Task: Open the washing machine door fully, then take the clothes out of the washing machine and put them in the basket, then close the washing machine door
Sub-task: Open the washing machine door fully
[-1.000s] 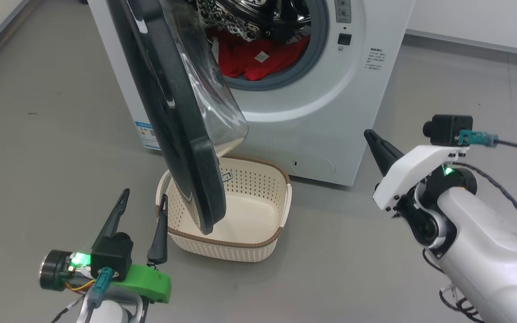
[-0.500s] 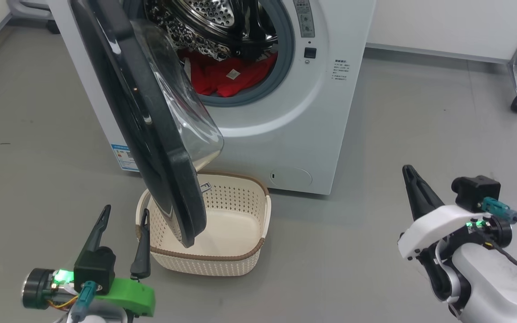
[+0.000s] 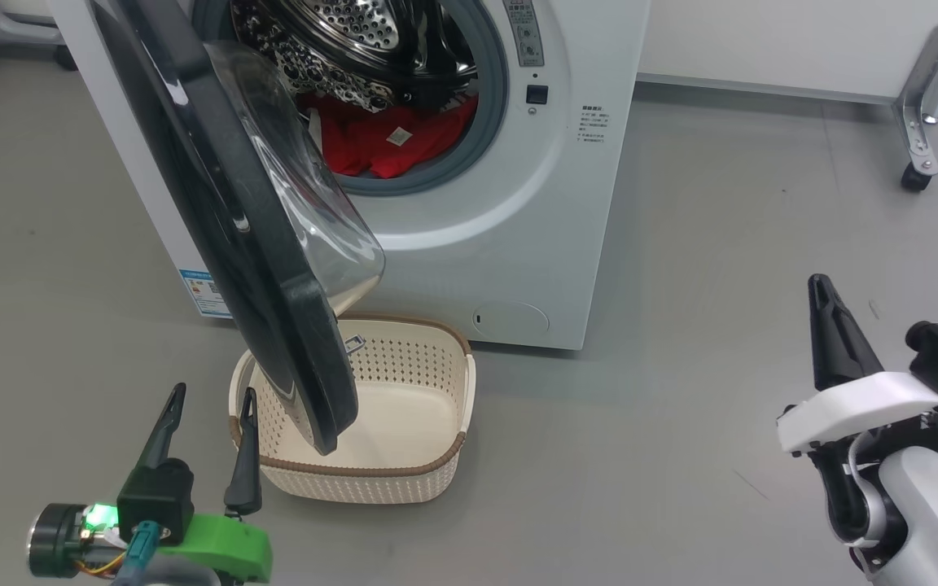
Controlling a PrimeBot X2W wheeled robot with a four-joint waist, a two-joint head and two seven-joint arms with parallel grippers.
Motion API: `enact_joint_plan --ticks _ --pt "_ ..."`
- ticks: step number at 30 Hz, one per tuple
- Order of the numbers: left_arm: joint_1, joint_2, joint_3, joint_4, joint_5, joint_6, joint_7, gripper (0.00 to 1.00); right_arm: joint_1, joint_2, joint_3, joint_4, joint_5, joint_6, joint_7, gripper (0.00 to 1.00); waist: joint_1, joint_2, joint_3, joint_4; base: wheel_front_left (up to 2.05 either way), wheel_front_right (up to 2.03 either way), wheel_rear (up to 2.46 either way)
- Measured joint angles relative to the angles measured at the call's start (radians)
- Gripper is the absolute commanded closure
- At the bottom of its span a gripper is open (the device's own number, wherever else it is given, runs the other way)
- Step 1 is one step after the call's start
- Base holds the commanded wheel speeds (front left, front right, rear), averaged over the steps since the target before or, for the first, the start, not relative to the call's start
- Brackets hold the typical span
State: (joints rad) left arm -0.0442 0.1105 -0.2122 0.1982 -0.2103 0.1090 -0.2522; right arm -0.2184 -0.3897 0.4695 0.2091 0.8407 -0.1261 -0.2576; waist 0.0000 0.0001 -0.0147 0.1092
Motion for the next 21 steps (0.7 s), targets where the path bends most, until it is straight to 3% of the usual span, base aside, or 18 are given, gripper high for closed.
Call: enact_joint_plan --ticks 8,10,11,21 --pt "0.015 0.0 0.02 -0.012 0.0 0.0 0.0 0.0 0.131 0.056 -0.178 -0.056 -0.126 0.0 0.0 1.0 0.0 0.0 0.016 -0.024 0.0 0.0 0.0" --pt "0.015 0.0 0.021 -0.014 0.001 0.0 0.0 0.0 0.159 0.077 -0.194 -0.07 -0.151 0.0 0.0 0.16 0.0 0.0 0.022 -0.027 0.0 0.0 0.0" --pt "0.015 -0.001 0.021 -0.014 0.001 0.0 0.0 0.0 0.17 0.081 -0.2 -0.077 -0.167 0.0 0.0 0.0 0.0 0.0 0.025 -0.028 0.0 0.0 0.0" --pt "0.014 -0.008 0.016 0.001 0.005 0.0 0.0 0.0 0.24 0.123 -0.206 -0.149 -0.253 0.0 0.0 0.0 0.0 0.0 0.041 -0.024 0.0 0.0 0.0"
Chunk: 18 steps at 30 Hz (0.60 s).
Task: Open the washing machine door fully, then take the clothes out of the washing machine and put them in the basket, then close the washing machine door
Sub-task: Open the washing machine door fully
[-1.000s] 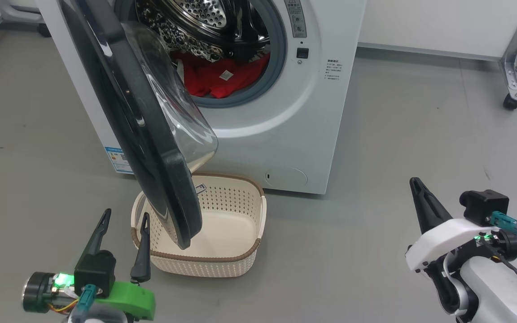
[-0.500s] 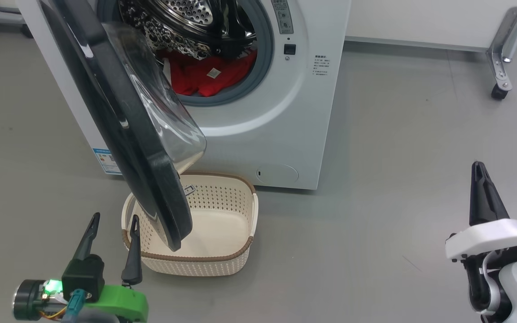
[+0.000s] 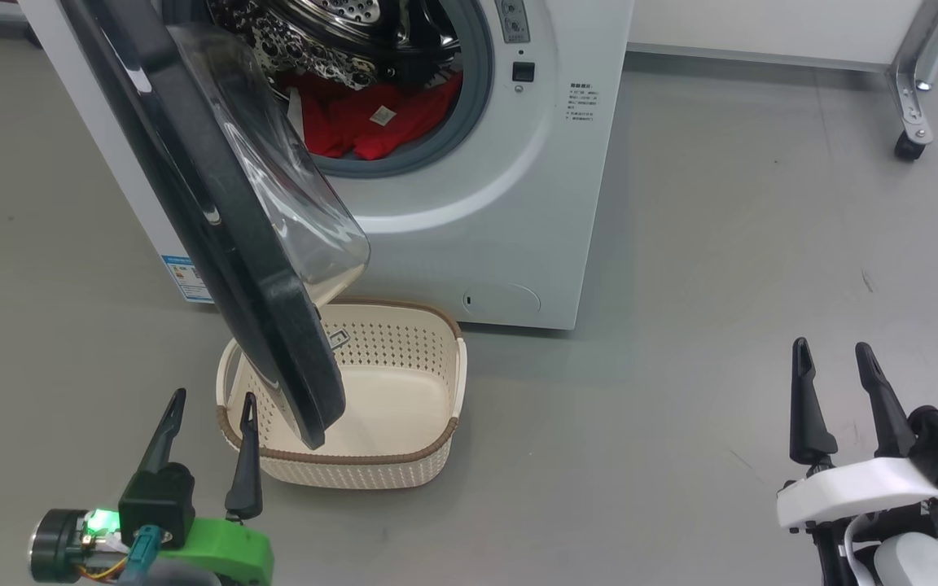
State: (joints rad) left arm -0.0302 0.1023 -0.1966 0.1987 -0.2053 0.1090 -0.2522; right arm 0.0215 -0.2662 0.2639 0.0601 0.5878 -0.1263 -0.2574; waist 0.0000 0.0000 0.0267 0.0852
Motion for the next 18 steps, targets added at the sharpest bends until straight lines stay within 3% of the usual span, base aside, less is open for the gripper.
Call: enact_joint_plan --ticks 18 --pt "-0.001 -0.016 -0.002 0.005 0.005 0.0 0.0 0.0 0.066 0.052 -0.026 -0.057 -0.076 0.0 0.0 0.0 0.0 0.0 0.008 0.011 0.0 0.0 0.0"
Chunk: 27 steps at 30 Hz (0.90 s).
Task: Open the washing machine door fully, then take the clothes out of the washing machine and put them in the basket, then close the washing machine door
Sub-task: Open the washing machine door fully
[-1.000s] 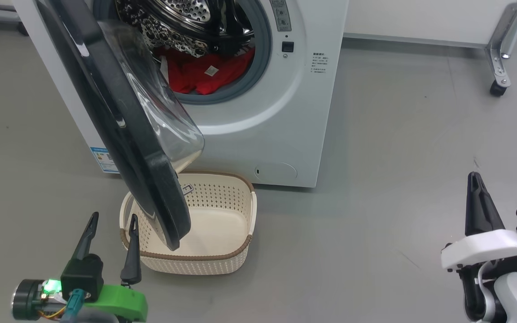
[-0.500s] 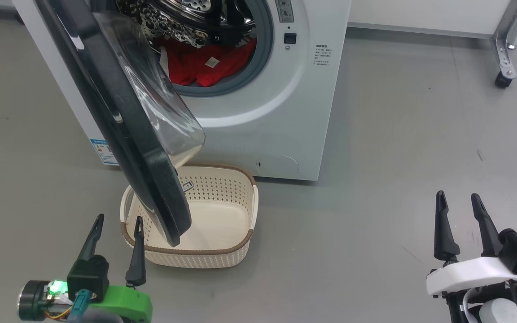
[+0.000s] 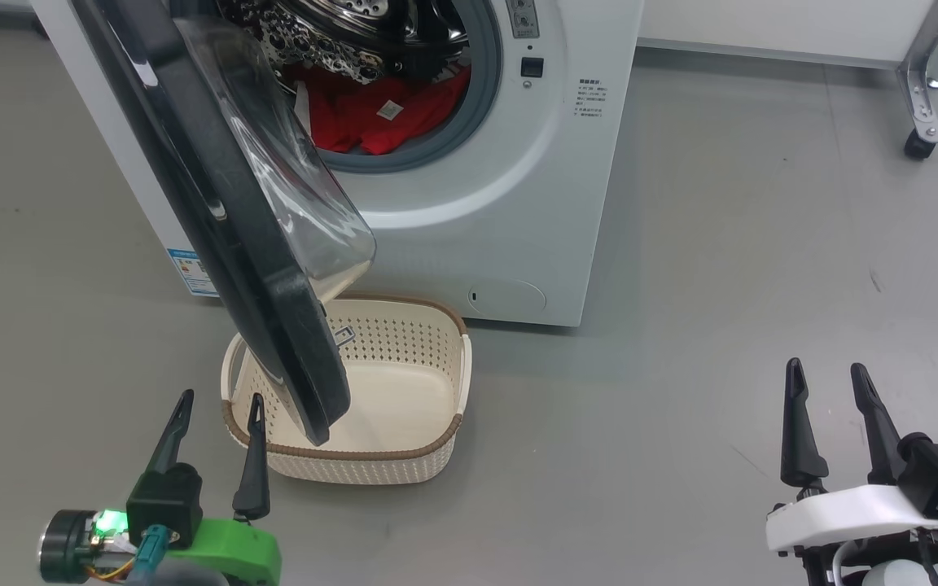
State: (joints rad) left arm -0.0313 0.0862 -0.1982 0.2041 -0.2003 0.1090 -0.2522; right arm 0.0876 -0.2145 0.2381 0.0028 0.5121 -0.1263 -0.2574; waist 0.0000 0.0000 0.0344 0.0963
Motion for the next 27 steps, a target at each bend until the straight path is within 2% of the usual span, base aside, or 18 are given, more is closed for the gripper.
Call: enact_joint_plan --ticks 27 --pt "-0.001 -0.008 0.0 0.019 0.0 -0.001 0.0 0.0 0.041 0.05 -0.028 -0.031 -0.034 0.0 0.0 0.0 -0.0001 0.0 0.003 -0.002 0.0 0.0 0.0"
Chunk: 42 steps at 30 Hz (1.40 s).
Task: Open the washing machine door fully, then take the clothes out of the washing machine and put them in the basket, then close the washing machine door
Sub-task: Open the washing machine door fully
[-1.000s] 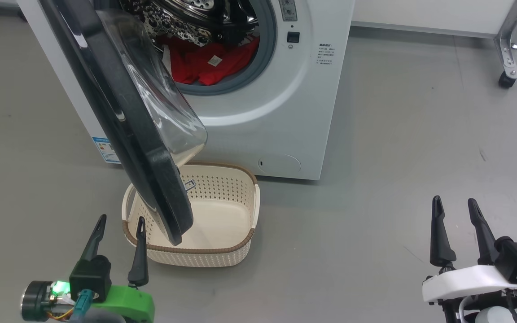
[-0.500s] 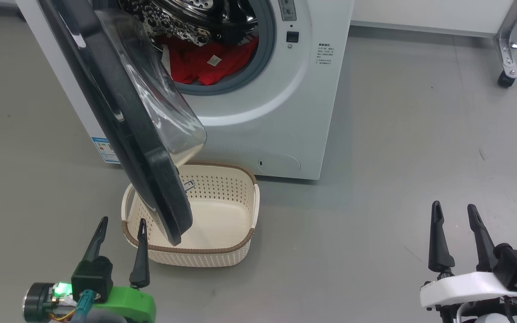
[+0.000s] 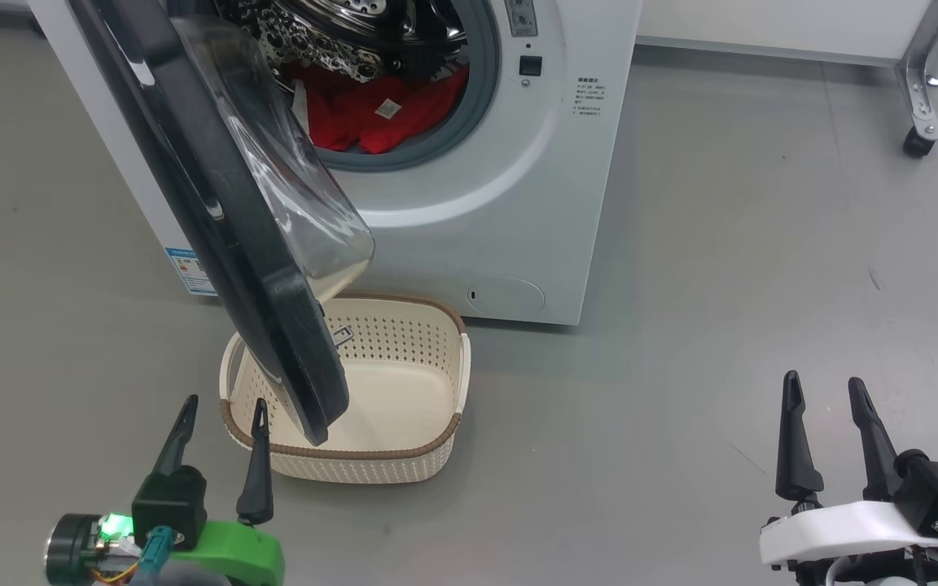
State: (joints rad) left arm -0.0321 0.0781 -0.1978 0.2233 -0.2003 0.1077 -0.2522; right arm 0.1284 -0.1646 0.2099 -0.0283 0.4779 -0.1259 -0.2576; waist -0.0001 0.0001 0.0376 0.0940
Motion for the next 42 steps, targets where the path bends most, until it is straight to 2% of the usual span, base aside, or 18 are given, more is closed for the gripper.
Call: enact_joint_plan --ticks 1,2,3,12,23,27,34,42 --pt "0.0 0.0 0.0 0.001 0.0 -0.002 0.0 0.0 0.004 0.001 -0.001 0.0 -0.004 0.0 0.0 0.0 0.0 0.0 0.0 0.0 0.0 0.0 0.0" --pt "0.0 -0.001 -0.001 0.008 0.0 -0.011 0.0 0.56 0.005 0.002 -0.001 0.0 -0.006 0.0 0.0 0.0 0.0001 0.0 0.001 0.0 0.0 0.0 0.0" --pt "0.0 0.0 -0.006 0.014 0.002 -0.013 0.0 1.0 0.005 0.003 -0.002 0.0 -0.007 0.0 0.0 0.0 0.0001 0.0 0.001 0.0 0.0 0.0 0.0" --pt "-0.01 0.0 -0.003 -0.018 0.013 -0.021 0.0 1.0 0.006 0.009 -0.012 -0.002 -0.018 0.001 0.0 0.0 0.0 0.0 0.002 0.0 0.0 0.0 0.0" --pt "-0.135 0.003 0.083 -0.232 0.025 -0.019 -0.004 1.0 0.008 0.02 -0.021 -0.003 -0.033 0.011 0.0 0.0 0.0 0.0 0.0 0.005 0.0 0.0 0.0" --pt "-0.188 0.026 0.083 -0.297 0.071 -0.019 -0.005 1.0 0.009 0.026 -0.023 -0.003 -0.036 0.013 0.0 0.0 0.0001 0.0 -0.001 0.005 0.0 0.0 0.0" --pt "-0.271 0.027 0.042 -0.364 0.098 -0.027 -0.006 1.0 0.009 0.035 -0.023 0.0 -0.042 0.026 0.0 0.0 0.0 0.0 -0.006 -0.002 0.0 0.0 0.0" --pt "-0.276 0.016 -0.048 -0.308 0.098 -0.074 0.002 1.0 0.009 0.04 -0.026 0.004 -0.05 0.032 0.0 0.0 0.0 0.0 -0.009 -0.017 0.0 0.0 0.0"
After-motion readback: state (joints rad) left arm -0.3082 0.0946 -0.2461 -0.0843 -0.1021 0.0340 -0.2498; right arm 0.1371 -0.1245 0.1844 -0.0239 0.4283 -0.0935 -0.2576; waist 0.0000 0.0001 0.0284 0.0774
